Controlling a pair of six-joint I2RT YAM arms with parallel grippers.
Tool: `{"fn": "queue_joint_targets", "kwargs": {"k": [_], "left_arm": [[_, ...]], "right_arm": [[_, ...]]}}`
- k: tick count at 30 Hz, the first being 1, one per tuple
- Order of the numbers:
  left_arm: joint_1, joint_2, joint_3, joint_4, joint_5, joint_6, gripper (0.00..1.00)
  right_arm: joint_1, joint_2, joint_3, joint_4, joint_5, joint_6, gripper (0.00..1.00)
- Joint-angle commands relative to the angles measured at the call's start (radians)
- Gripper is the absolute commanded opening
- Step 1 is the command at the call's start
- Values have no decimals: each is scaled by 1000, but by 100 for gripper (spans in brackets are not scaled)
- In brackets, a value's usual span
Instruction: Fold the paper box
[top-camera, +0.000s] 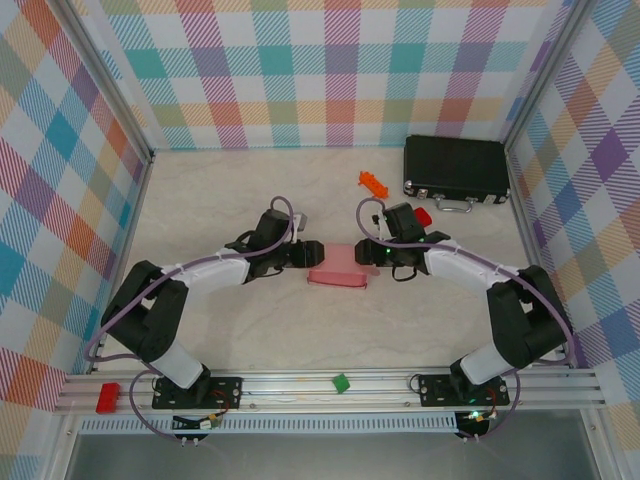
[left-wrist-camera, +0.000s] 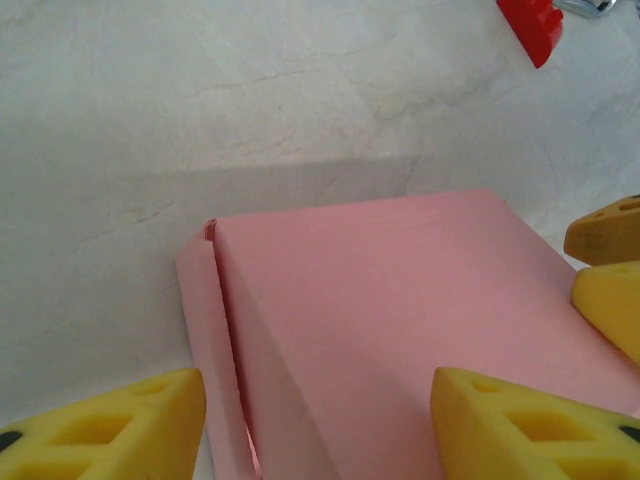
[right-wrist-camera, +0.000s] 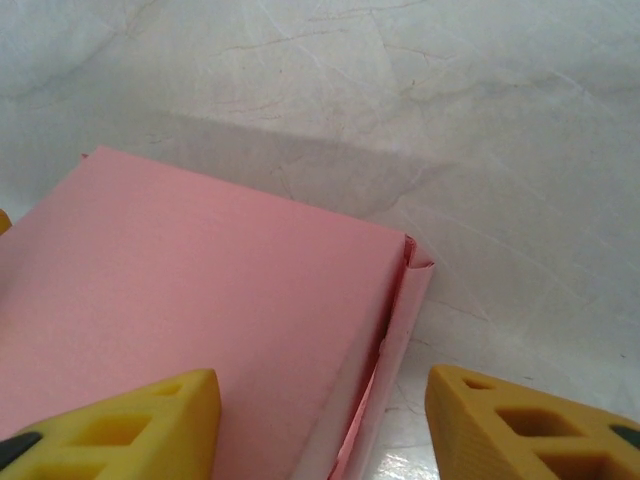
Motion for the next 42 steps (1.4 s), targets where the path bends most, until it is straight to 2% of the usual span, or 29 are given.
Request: {"fn": "queue_joint_targets", "kwargs": {"k": [1, 8, 16, 21, 31, 40, 42], "left_arm": [[-10, 9, -34, 43, 18, -28, 58], [-23, 25, -65, 68, 17, -47, 51], [-36, 48, -87, 96, 22, -71, 37], [-49, 42, -102, 87, -4, -93, 31], [-120, -75, -219, 90, -147, -244, 32], [-176, -158, -322, 160, -173, -357, 38], [-179, -173, -341, 185, -165, -373, 42]], "right_arm": [[10, 23, -25, 16, -3, 25, 54], [19, 56, -43, 37, -2, 45, 45], [38, 109, -34, 53, -2, 55, 33], [51, 154, 2, 53, -19, 39, 31], [84, 321, 185, -1, -94, -86, 31], [105, 447, 375, -84, -79, -177, 36], [105, 463, 407, -101, -59, -184, 36]]}}
